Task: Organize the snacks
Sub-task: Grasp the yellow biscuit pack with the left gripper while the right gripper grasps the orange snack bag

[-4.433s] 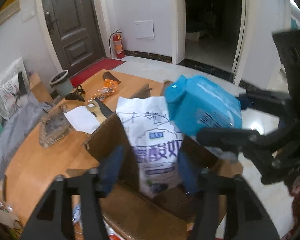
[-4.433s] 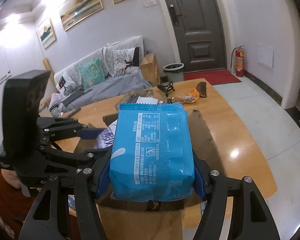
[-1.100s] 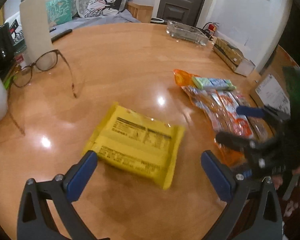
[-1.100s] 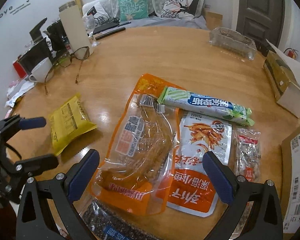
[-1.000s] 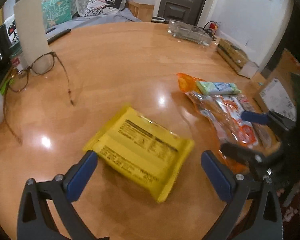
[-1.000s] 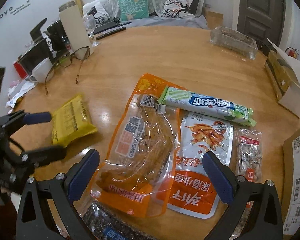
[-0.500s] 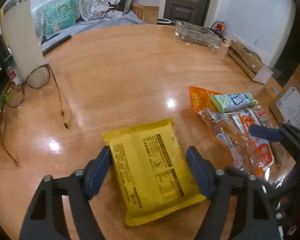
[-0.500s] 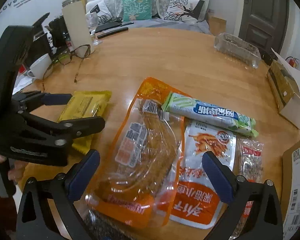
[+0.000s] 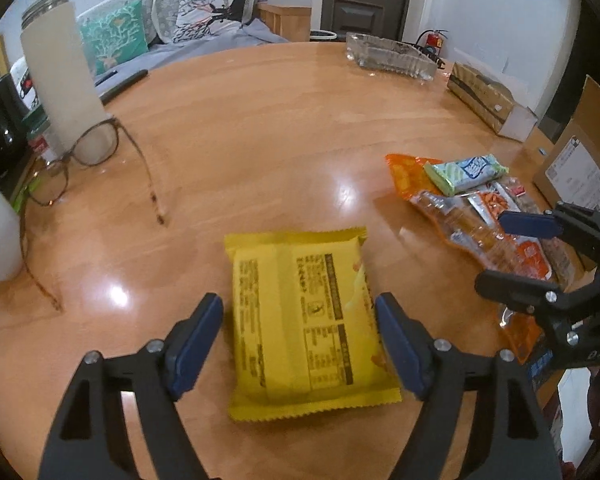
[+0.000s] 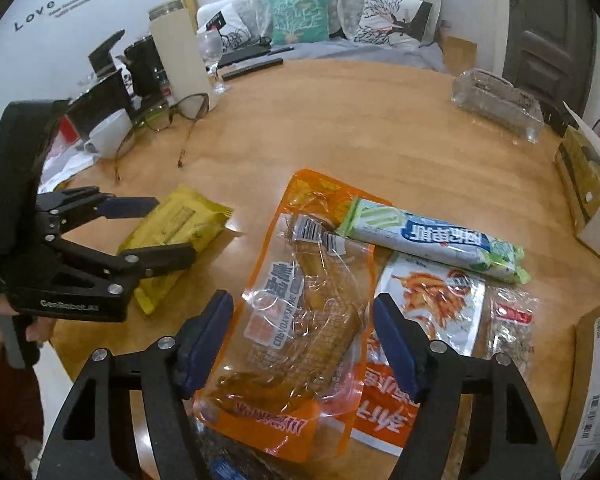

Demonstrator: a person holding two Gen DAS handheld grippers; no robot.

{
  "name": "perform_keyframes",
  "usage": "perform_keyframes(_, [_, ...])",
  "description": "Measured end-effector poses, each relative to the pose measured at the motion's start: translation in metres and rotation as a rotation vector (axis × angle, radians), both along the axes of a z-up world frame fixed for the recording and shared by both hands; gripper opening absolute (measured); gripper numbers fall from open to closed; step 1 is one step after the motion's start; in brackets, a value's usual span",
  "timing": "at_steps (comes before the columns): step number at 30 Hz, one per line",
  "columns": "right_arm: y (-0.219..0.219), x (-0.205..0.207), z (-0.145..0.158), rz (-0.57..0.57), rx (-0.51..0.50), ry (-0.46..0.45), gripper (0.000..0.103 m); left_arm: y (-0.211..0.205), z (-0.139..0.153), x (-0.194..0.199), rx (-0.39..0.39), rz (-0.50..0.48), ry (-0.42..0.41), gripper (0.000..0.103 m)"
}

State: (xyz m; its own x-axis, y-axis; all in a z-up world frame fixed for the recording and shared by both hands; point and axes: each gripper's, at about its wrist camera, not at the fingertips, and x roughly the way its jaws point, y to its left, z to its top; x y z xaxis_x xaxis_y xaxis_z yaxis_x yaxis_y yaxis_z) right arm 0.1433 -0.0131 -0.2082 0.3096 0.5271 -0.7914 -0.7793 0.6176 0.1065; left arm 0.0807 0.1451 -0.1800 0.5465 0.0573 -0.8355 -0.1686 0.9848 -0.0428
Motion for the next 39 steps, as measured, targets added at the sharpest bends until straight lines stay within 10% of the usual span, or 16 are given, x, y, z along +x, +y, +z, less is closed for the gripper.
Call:
perform_keyframes(10, [0.016, -0.006, -0.006, -0.101, -0.039, -0.046, 0.08, -0.008, -0.003, -0.008, 0.042, 0.002, -0.03, 0.066])
perform_keyframes(21, [0.016, -0.013, 0.005, -0.08, 0.007, -0.058, 0.048, 0.003, 0.016, -0.02, 0.046, 0.042, -0.075, 0.066])
perform_keyframes(23, [0.018, -0.019, 0.017, -0.038, 0.022, -0.084, 0.006, 0.007, 0.025, -0.025, 0.049, 0.059, -0.09, 0.066])
perform_keyframes(27, [0.026, -0.022, 0.02, 0.009, -0.023, -0.066, 0.007, 0.012, 0.031, -0.03, 0.05, 0.069, -0.09, 0.066])
perform_keyframes(35, [0.012, -0.013, 0.02, 0.005, -0.016, -0.106, 0.075, 0.015, 0.018, -0.036, 0.012, 0.062, -0.074, 0.066])
perform_keyframes(39, [0.009, 0.006, 0.011, 0.067, -0.014, -0.075, 0.08, 0.015, 0.013, -0.031, -0.004, 0.061, -0.069, 0.066])
